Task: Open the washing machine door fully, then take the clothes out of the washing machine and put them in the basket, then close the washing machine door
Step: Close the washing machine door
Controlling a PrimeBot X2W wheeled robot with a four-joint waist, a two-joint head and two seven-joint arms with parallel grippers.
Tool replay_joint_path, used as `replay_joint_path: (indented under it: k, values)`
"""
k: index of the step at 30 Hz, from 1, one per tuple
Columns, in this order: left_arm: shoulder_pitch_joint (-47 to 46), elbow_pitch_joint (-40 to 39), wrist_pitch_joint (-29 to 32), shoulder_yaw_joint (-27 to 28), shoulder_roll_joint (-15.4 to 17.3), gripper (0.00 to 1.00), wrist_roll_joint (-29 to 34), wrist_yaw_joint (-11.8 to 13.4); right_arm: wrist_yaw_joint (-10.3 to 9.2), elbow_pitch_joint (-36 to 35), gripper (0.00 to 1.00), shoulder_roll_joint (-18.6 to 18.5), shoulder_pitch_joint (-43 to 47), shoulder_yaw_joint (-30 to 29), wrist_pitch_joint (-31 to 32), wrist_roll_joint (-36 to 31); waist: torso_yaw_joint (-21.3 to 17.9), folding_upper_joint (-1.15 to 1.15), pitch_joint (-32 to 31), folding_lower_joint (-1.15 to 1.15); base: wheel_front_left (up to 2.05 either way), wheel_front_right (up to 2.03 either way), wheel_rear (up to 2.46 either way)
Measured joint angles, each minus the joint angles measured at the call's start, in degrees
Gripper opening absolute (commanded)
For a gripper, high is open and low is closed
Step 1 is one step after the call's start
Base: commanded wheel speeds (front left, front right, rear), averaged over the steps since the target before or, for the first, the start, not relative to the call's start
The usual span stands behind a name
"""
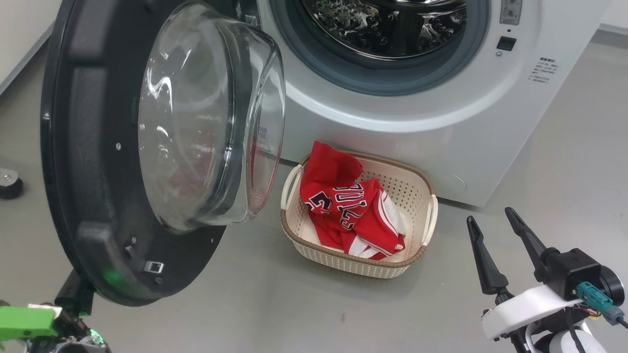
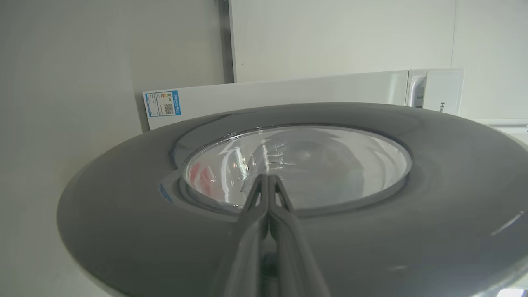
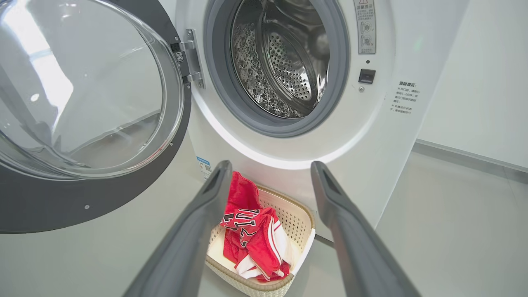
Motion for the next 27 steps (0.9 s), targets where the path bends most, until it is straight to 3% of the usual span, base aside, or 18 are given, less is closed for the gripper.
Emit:
replay_joint_path:
  k: [27]
  values:
    - [6.61, -16.77, 6.21, -14.80, -2.32, 0.00, 3.12, -0.43, 0.55, 0.88, 1.00, 1.69, -3.05, 1.63, -1.20, 0.07, -9.85, 0.00, 1.75, 0.00, 0.00, 0.00, 0.00]
